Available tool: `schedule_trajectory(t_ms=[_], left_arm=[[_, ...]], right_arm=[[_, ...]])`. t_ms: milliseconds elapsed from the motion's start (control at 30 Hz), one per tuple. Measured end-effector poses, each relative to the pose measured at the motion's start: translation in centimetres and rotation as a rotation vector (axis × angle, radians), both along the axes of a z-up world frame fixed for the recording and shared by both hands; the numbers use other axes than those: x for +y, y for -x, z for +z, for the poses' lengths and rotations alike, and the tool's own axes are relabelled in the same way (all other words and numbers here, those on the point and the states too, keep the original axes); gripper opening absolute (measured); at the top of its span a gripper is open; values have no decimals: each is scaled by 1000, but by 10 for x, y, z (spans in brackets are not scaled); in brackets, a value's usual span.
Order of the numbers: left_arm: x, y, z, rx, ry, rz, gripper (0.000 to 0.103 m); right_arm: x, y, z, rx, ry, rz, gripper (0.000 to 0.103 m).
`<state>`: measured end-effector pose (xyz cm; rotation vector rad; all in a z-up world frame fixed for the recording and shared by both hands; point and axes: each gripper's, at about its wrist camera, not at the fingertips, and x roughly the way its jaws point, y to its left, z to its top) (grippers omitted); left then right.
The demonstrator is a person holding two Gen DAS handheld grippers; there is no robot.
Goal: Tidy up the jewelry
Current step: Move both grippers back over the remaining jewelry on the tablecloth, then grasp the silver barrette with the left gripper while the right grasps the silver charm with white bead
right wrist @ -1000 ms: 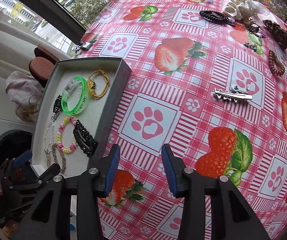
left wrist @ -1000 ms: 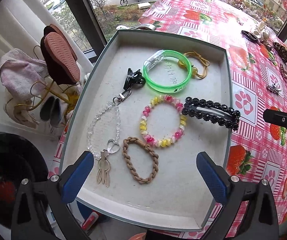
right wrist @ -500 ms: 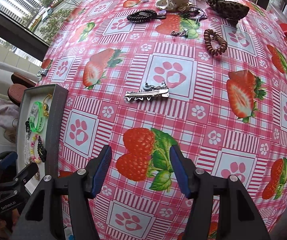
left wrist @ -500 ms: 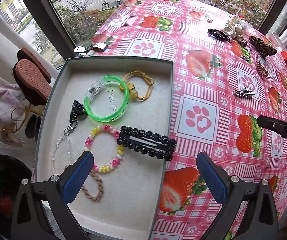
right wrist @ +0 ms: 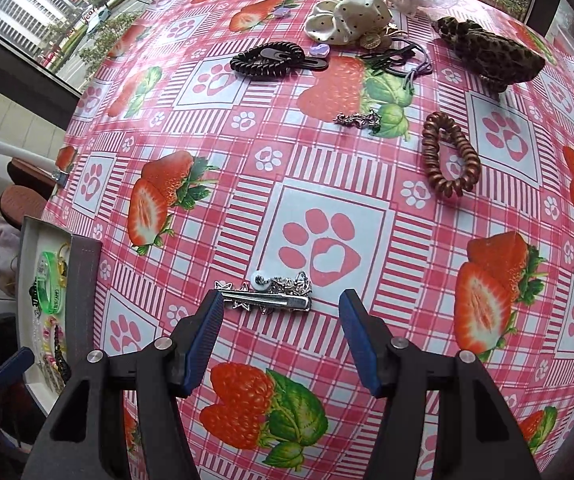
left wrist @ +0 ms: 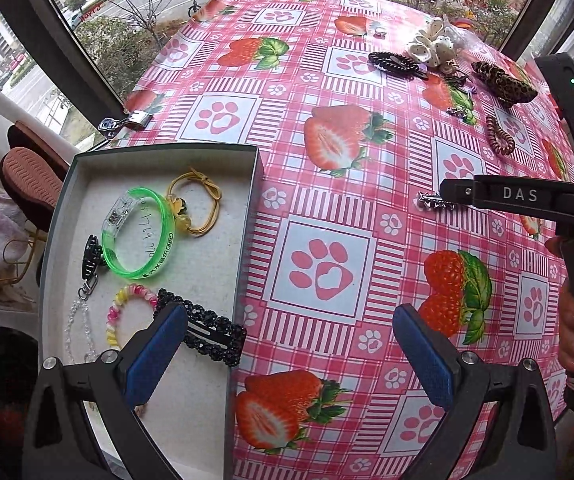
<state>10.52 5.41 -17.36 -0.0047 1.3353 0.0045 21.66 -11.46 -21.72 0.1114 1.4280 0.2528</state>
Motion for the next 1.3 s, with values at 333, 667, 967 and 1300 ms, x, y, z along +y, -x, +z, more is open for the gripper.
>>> schedule_trajectory(t_ms=[333,667,967,1300], left_arm=[[-11,-9,-8,22,-10,19,103],[-27,-22,-14,28,-19,0,103],[-57,-40,-24,41,34,-52,103],[-87,-65,-40,97,144,44,103]], right_arm=[[19,-6,-9,-81,138,101,61],[-6,10,-8,-121,203,127,48],[-40,29,-4,-120,161,70,10],[-94,45,1,-79,22,-28,11]])
